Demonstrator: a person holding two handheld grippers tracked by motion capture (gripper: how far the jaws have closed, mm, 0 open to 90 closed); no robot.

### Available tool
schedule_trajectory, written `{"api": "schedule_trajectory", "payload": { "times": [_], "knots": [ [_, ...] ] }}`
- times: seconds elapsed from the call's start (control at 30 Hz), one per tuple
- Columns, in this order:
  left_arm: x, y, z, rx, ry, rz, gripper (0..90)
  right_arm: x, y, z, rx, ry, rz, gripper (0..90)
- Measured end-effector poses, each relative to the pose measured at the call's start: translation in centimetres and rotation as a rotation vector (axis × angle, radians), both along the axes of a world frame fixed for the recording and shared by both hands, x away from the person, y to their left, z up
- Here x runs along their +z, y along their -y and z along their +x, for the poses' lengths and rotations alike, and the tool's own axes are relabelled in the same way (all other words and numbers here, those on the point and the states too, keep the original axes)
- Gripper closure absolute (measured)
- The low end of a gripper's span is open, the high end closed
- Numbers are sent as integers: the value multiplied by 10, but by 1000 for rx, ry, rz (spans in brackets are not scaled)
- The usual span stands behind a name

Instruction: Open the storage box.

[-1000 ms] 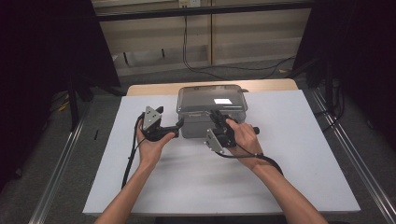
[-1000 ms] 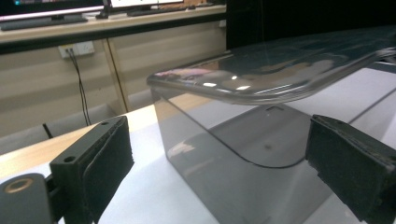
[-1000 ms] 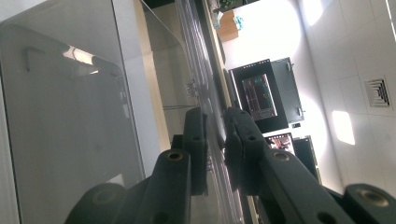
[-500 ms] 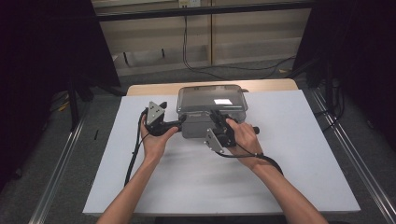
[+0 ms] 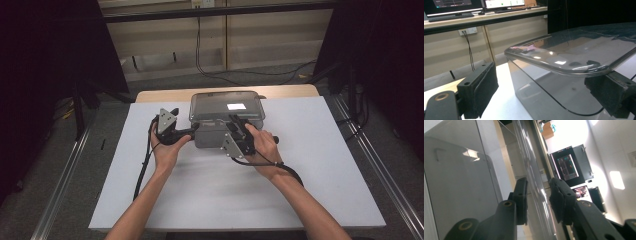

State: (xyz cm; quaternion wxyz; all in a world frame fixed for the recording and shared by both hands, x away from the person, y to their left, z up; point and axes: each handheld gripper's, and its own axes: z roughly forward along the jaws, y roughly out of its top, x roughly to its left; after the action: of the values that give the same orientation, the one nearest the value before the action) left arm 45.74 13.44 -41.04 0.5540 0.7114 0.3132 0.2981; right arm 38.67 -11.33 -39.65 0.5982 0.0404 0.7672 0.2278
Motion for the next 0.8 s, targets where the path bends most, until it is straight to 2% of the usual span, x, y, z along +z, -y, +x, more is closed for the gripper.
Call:
{"api": "schedule_trajectory", "payload": {
  "times": [0.03,0.07,0.1,0.13,0.17,0.2,0.23,0.33,0.37,0.4,0.43,0.47,0.5,0.53,0.57,0.6,0.67,0.73,0.8],
  "knots": [
    [0,1,0,-1,-1,-7,116,0,1,1,3,-5,10,638],
    [1,1,0,-9,-5,-15,129,1,4,2,-11,-32,62,584],
    [1,1,0,-15,-6,-23,129,1,4,2,-11,-32,62,584],
    [2,2,-1,-29,6,-22,152,2,9,4,-12,-86,154,517],
    [2,2,-1,-29,6,-22,153,2,9,4,-12,-86,154,517],
    [3,2,-1,-29,12,-14,153,1,14,5,-17,-107,211,506],
    [3,3,-1,-30,14,-11,153,1,14,5,-17,-107,211,506],
    [5,3,-1,-29,14,-9,149,2,23,7,-25,-150,296,403],
    [5,3,-1,-28,18,-3,149,3,27,8,-30,-167,335,368],
    [6,3,-1,-28,22,5,149,5,34,10,-41,-192,405,297],
    [6,3,-1,-28,23,4,149,5,34,10,-41,-192,405,297],
    [6,3,-1,-27,24,0,149,8,42,12,-43,-217,485,259],
    [7,3,-1,-25,26,1,149,10,45,12,-42,-225,510,245],
    [7,4,-1,-25,29,-1,149,10,45,12,-42,-225,510,245],
    [7,4,-1,-26,30,1,149,11,49,13,-37,-244,546,228],
    [8,3,-1,-26,33,3,149,12,57,15,-34,-291,613,198],
    [9,3,0,-28,36,1,149,12,60,16,-29,-305,630,194],
    [9,3,0,-28,39,2,148,12,69,17,-17,-344,692,185],
    [10,3,0,-28,41,4,149,12,71,18,-15,-353,706,185]
  ]
}}
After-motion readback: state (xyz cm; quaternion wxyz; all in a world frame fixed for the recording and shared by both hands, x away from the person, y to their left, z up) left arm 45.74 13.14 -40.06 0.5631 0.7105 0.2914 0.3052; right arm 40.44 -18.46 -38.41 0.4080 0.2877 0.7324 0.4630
